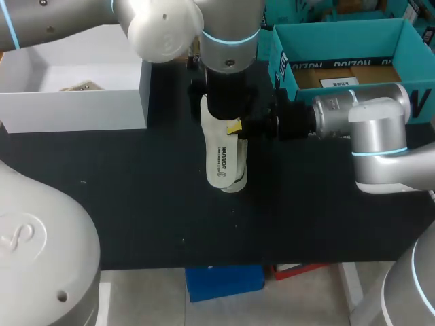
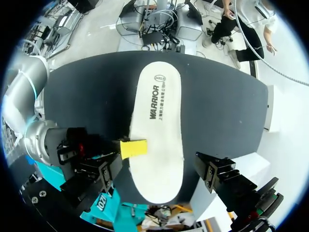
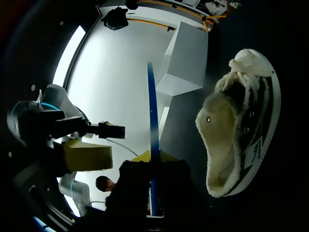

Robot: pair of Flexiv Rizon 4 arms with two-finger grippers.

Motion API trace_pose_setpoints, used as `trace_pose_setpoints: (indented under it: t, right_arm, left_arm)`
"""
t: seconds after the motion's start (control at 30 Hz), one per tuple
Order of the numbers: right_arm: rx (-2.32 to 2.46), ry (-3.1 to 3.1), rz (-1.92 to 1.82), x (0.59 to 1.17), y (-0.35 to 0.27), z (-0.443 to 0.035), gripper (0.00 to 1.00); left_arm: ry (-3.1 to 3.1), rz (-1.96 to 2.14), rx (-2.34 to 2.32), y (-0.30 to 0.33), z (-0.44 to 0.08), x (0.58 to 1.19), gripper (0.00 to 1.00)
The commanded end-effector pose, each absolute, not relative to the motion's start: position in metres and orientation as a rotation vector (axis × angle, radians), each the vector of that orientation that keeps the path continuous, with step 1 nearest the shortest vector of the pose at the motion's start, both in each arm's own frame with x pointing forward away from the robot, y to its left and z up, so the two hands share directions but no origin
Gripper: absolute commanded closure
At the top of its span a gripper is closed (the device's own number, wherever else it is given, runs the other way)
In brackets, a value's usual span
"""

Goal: Take the shoe out of the shoebox, open the shoe tongue, remove and reinsert the insole, then place the shoe into the shoebox

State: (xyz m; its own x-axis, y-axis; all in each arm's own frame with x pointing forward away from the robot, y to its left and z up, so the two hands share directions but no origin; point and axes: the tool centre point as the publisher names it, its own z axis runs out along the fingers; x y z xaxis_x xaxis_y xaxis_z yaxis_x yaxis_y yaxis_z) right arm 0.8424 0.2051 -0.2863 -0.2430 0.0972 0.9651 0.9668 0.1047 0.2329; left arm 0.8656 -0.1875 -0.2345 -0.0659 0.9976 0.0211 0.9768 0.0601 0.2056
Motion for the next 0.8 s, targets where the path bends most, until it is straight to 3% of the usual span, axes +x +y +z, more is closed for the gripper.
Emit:
trace_pose_setpoints:
  t: [0.03,0.8]
  right_arm:
    - [-1.097,-1.511,-1.257,0.843,0.206,-0.287,1.0]
    - [-1.097,-1.511,-1.257,0.843,0.206,-0.287,1.0]
  left_arm:
    - [2.196,0.237,2.069,-0.191,-0.231,0.889,0.0]
    - [2.211,0.127,2.048,-0.188,-0.225,0.97,0.0]
